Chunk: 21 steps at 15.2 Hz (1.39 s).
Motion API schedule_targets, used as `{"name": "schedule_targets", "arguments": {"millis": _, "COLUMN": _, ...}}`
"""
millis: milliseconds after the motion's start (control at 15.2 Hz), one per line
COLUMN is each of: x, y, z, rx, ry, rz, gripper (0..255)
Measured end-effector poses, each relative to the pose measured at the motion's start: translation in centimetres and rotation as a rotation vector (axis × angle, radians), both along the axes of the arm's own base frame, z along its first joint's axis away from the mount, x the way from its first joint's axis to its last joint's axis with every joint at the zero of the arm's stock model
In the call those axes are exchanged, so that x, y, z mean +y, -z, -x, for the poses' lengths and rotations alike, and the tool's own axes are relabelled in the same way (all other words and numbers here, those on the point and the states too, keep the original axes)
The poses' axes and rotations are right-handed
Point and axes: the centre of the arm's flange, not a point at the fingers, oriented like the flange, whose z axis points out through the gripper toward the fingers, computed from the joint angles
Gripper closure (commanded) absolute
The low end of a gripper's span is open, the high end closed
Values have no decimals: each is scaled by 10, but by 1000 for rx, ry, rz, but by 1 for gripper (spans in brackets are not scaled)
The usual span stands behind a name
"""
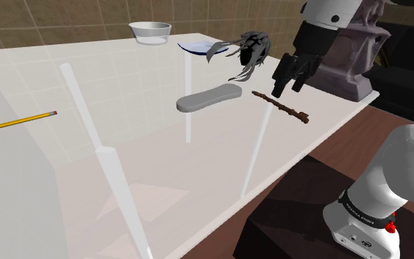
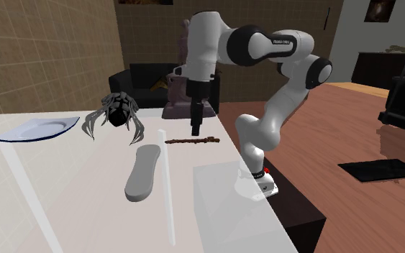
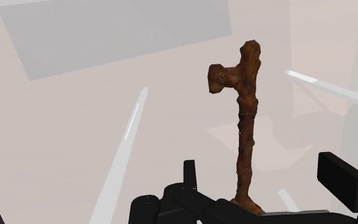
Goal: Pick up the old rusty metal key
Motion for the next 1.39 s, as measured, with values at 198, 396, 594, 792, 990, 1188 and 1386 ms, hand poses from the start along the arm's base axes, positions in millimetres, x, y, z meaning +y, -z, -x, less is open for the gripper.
{"name": "schedule_targets", "arguments": {"millis": 198, "x": 4, "y": 14, "z": -1, "rx": -4, "ry": 3, "rz": -5, "gripper": 0}}
{"name": "schedule_targets", "arguments": {"millis": 396, "x": 5, "y": 28, "z": -2, "rx": -5, "ry": 3, "rz": -6, "gripper": 0}}
{"name": "schedule_targets", "arguments": {"millis": 594, "x": 4, "y": 36, "z": -1, "rx": -8, "ry": 4, "rz": -5, "gripper": 255}}
{"name": "schedule_targets", "arguments": {"millis": 792, "x": 2, "y": 32, "z": -3, "rx": -19, "ry": 5, "rz": 10, "gripper": 255}}
{"name": "schedule_targets", "arguments": {"millis": 990, "x": 4, "y": 32, "z": -4, "rx": -12, "ry": 5, "rz": -4, "gripper": 255}}
{"name": "schedule_targets", "arguments": {"millis": 1188, "x": 3, "y": 32, "z": -3, "rx": -16, "ry": 5, "rz": -7, "gripper": 255}}
{"name": "schedule_targets", "arguments": {"millis": 1386, "x": 4, "y": 26, "z": -2, "rx": -7, "ry": 4, "rz": -6, "gripper": 255}}
